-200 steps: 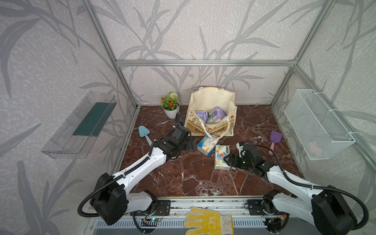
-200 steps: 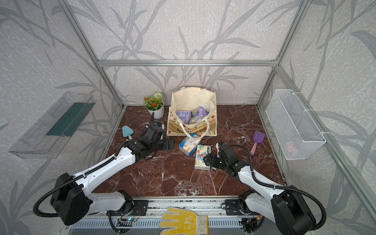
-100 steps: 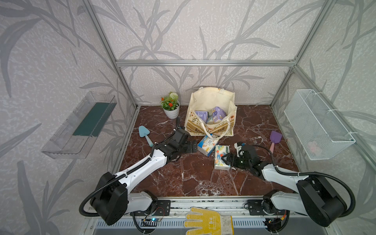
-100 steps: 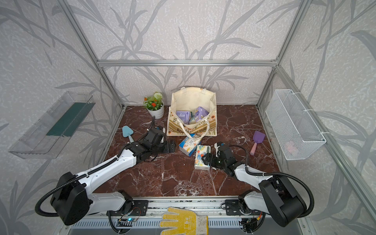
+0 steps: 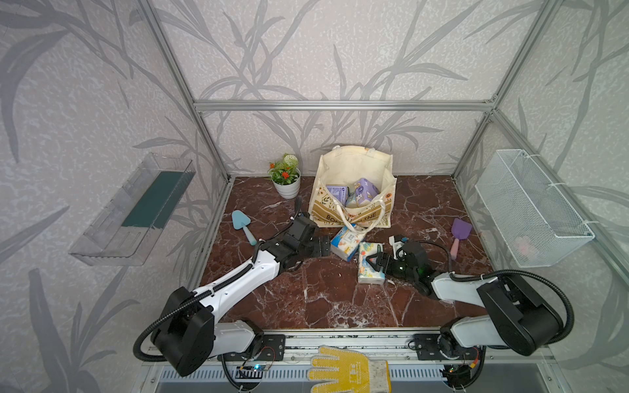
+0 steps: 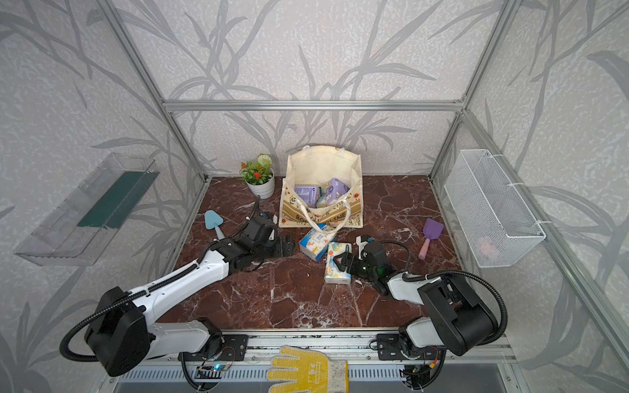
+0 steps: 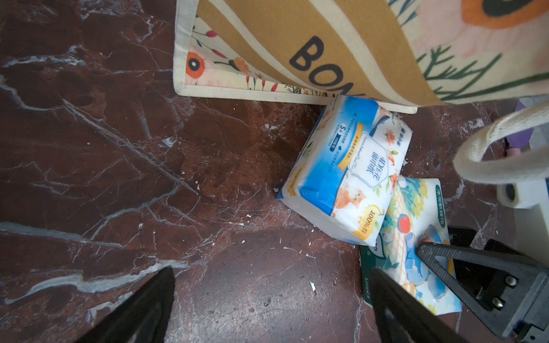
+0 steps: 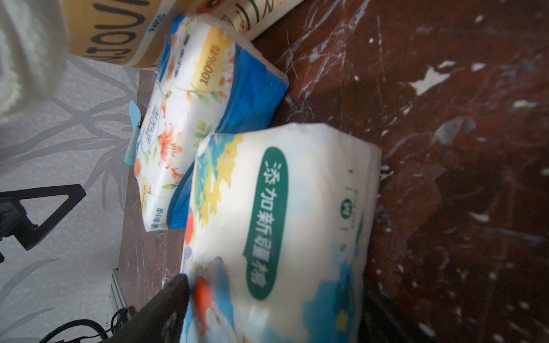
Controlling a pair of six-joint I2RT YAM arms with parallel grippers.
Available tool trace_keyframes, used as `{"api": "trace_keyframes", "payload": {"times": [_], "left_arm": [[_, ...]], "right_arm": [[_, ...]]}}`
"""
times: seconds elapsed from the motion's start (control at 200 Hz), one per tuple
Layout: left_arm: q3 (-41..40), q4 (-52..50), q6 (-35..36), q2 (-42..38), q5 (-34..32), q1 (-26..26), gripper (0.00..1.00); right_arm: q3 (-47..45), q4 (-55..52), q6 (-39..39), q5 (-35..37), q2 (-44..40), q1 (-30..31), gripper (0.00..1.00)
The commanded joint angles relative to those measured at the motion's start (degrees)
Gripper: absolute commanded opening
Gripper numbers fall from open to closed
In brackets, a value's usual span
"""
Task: Put tissues into the canvas bag
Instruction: Pick up the pack of facial tissues from the center of the board.
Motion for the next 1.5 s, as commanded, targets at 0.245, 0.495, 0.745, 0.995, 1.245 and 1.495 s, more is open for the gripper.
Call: {"api": "trace_keyframes", "payload": {"times": [0.245, 0.495, 0.745, 0.995, 1.245, 1.495], "left_arm": [[-0.7, 0.6, -1.6, 0.4, 0.1, -0.2, 0.99], [-0.9, 0.4, -1.7, 0.1, -0.4, -0.2, 0.99], [-1.3, 0.2, -1.9, 0.3, -1.4, -0.2, 0.99], [-1.4, 0.2, -1.6, 0.5, -2.5, -0.2, 0.99], [-1.3, 0.4, -1.8, 0.9, -3.0, -0.1, 0.99], [-1.1, 0.4, -1.9, 1.3, -3.0, -0.2, 0.99]], "right_arm": [[-0.9, 3.1, 1.5, -0.6, 4.7, 0.6, 0.8], [-0.5, 3.7, 1.9, -0.1, 4.4, 0.6, 0.6], [0.1, -3.1, 0.1, 3.0, -1.4, 0.5, 0.6], [0.0, -7.5, -0.9, 1.7, -7.4, -2.8, 0.6], [-0.3, -11.3, -2.3, -1.1, -11.7, -6.7, 0.55], [-0.5, -10.7, -2.4, -3.2, -10.2, -7.0, 0.48]]}}
